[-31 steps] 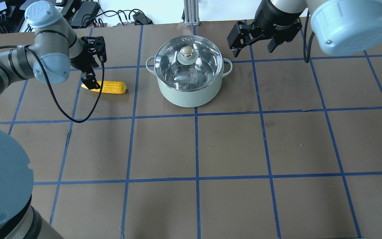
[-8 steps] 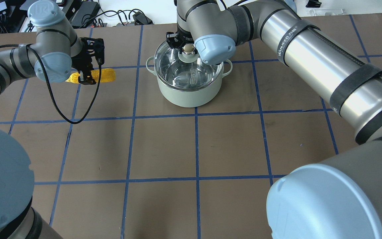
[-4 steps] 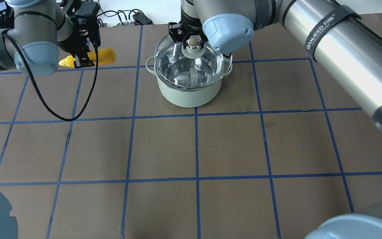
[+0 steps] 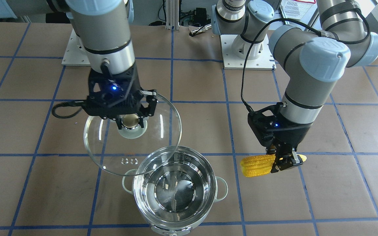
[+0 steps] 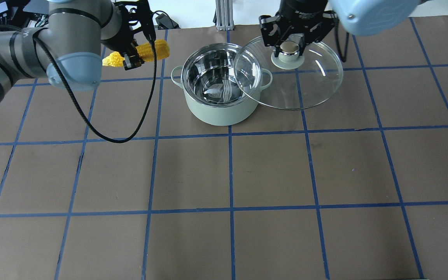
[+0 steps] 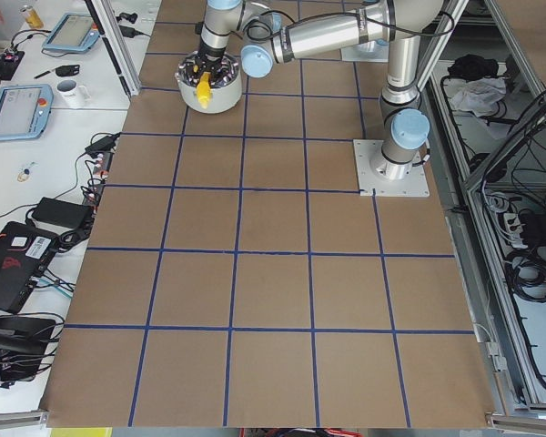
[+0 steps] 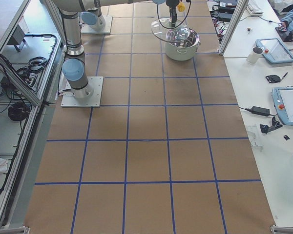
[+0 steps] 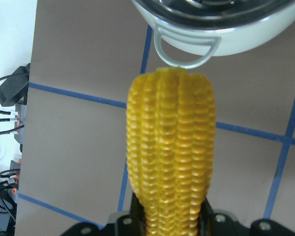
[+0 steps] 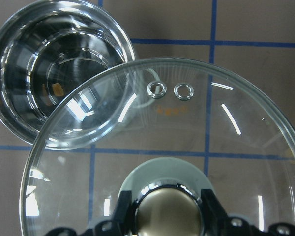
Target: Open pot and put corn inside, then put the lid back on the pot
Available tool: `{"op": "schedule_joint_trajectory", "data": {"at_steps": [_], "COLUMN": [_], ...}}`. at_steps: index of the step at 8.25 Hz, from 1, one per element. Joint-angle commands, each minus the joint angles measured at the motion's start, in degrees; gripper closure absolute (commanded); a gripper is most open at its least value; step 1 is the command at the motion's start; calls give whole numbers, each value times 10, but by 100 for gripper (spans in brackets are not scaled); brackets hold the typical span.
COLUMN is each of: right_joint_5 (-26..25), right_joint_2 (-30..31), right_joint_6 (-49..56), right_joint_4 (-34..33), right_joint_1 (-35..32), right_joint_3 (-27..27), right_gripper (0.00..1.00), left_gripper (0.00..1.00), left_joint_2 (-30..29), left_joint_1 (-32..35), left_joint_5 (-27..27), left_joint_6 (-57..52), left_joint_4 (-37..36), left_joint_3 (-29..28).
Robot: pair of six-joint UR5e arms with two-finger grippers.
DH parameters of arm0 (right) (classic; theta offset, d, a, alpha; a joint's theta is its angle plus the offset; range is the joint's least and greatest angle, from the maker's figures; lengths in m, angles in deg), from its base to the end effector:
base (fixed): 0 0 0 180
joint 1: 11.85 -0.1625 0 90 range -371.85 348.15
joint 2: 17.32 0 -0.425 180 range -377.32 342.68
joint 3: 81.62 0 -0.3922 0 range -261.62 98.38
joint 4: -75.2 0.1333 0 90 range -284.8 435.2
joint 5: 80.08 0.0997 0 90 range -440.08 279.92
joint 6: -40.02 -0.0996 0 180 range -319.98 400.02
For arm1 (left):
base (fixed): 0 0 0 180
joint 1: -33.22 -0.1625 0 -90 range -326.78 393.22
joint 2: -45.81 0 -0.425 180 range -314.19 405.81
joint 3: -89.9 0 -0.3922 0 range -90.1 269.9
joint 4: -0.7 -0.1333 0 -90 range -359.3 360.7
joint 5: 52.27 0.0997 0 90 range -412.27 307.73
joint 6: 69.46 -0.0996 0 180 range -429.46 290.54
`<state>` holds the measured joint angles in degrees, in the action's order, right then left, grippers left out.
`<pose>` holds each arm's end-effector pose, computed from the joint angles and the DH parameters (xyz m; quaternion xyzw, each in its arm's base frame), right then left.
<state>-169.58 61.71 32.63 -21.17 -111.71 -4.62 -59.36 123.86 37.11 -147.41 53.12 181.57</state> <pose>0.2325 -0.5544 0.5097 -0.0218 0.9971 -0.0718 0.0153 -0.1412 -0.6136 0.4012 0.6237 0.7606 -0.1439 0.1083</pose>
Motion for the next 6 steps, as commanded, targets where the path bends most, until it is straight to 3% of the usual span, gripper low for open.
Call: {"op": "schedule_joint_trajectory", "data": {"at_steps": [1,2,6], "right_joint_5": [-7,-7,-5], "right_joint_2": [79,94,103], "right_joint_6": [66,64,64], "right_joint_4": [78,81,82], "right_joint_1": [45,45,46], "right_joint_3": [37,52,61], "right_gripper": [48,48,48], "left_gripper": [100,100,100], "left_joint_2": [-16,-26,-120], "left_joint_1": [76,96,160], "left_joint_5": [-1,-1,-3], "left_joint_6": [46,46,17], "left_joint_4": [-84,-92,-243], "left_joint_3": [1,-1,-4]}}
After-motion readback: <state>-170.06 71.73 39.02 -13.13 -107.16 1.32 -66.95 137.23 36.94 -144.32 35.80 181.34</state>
